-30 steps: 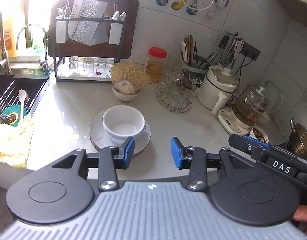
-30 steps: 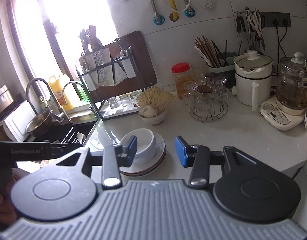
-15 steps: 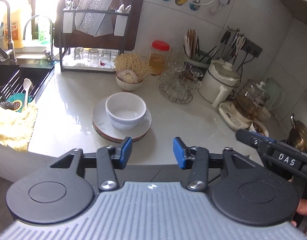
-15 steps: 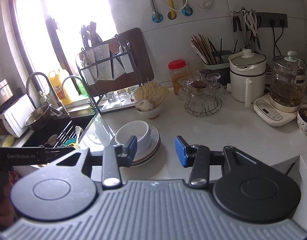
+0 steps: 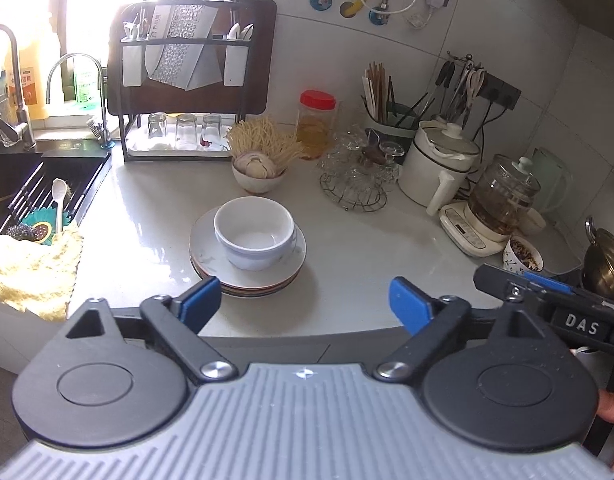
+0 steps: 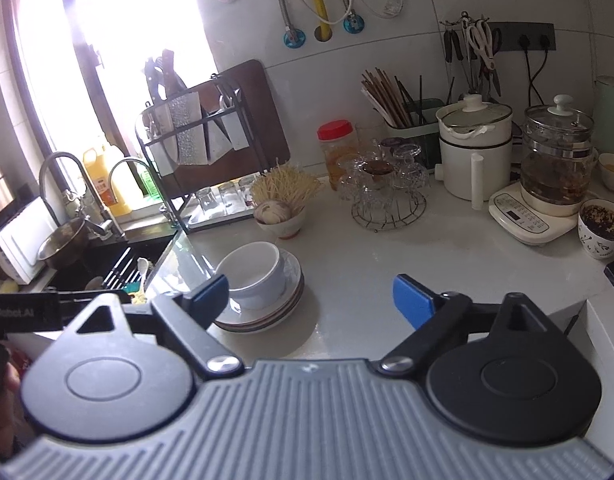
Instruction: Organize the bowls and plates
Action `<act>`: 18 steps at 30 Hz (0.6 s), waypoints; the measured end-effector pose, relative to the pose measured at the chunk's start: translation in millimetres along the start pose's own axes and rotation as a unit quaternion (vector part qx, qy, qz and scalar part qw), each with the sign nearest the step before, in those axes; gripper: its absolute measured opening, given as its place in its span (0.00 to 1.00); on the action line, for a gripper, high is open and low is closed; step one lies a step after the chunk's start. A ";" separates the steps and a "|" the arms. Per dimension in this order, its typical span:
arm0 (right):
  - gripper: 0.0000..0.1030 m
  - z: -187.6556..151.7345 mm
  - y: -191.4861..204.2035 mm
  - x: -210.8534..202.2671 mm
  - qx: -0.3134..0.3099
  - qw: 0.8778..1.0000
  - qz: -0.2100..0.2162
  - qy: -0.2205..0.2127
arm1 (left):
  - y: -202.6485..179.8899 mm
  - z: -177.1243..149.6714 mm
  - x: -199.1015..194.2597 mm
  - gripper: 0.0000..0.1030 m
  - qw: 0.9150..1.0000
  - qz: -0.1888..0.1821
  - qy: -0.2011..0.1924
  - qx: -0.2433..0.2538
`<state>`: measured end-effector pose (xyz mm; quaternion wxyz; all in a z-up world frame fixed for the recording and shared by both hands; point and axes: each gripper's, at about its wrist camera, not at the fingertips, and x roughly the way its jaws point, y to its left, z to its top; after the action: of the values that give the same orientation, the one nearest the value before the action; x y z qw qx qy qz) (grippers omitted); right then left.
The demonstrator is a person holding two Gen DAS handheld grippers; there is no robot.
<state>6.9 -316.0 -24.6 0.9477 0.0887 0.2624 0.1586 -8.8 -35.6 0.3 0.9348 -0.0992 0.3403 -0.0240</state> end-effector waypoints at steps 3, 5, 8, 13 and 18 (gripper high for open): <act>1.00 -1.2 -3.9 -3.0 0.006 1.000 -0.008 -0.006 | -2.9 -0.7 0.2 0.95 1.000 0.012 -0.001 0.008; 1.00 -2.5 -5.2 -3.7 0.009 1.000 -0.009 -0.005 | -3.2 -1.3 0.6 0.95 1.000 0.015 0.002 0.006; 1.00 -4.3 -4.1 -3.5 0.011 1.000 -0.008 -0.003 | -2.4 -2.1 2.0 0.95 1.000 0.020 0.007 0.001; 1.00 -6.8 -2.1 -4.5 0.012 1.000 -0.006 0.000 | -2.1 -6.4 3.0 0.96 0.999 0.036 0.011 0.007; 1.00 -7.4 -0.6 -5.4 0.007 1.000 -0.006 0.001 | 2.2 -9.5 1.7 0.96 0.999 0.046 0.013 0.004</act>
<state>-1.2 -317.8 -28.4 0.9479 0.0940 0.2647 0.1505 -13.7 -35.2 -8.3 0.9306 -0.0795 0.3569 0.0161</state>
